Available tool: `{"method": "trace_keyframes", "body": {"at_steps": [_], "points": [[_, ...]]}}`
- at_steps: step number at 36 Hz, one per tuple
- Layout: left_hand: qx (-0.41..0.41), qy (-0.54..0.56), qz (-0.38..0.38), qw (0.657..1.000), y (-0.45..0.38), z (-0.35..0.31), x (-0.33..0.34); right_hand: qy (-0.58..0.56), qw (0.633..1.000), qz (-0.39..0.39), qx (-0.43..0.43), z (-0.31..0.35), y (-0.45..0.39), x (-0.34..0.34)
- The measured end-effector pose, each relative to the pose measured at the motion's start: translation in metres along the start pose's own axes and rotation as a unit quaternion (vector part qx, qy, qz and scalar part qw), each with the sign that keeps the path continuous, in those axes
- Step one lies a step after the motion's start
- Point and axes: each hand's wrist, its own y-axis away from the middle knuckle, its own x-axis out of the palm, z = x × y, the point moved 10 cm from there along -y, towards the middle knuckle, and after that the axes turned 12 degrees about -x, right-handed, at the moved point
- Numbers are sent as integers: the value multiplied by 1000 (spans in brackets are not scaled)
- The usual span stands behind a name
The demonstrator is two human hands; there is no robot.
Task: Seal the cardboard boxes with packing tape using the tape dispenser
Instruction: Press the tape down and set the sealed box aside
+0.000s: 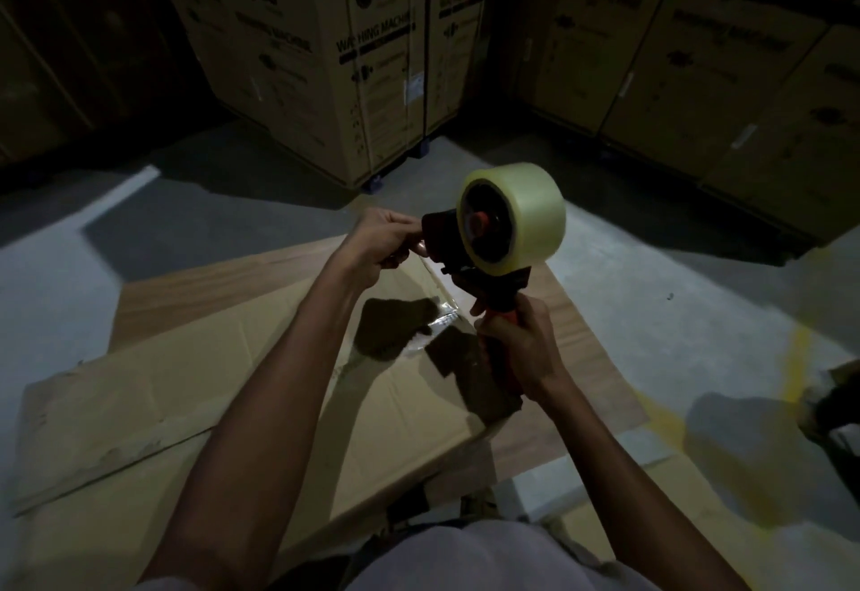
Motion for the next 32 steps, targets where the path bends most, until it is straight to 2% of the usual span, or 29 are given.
{"method": "trace_keyframes", "body": {"at_steps": [5,8,19,24,32], "points": [[29,-25,-21,999,-3,-8,-4,47,999,10,15,1,-4,2],[51,-28,-33,998,-8,-10,-5,49,998,-14,29,-2,-5,-3],[88,-116,-82,986,-26,-24,1,-31,994,-42,100,-13,-10,-2],[95,-117,-77,986,-30,-27,-4,-64,989,-37,128,-16,-14,5],[86,-161,-64,981,-40,-16,1,-23,990,-41,134,-17,-7,5]]}}
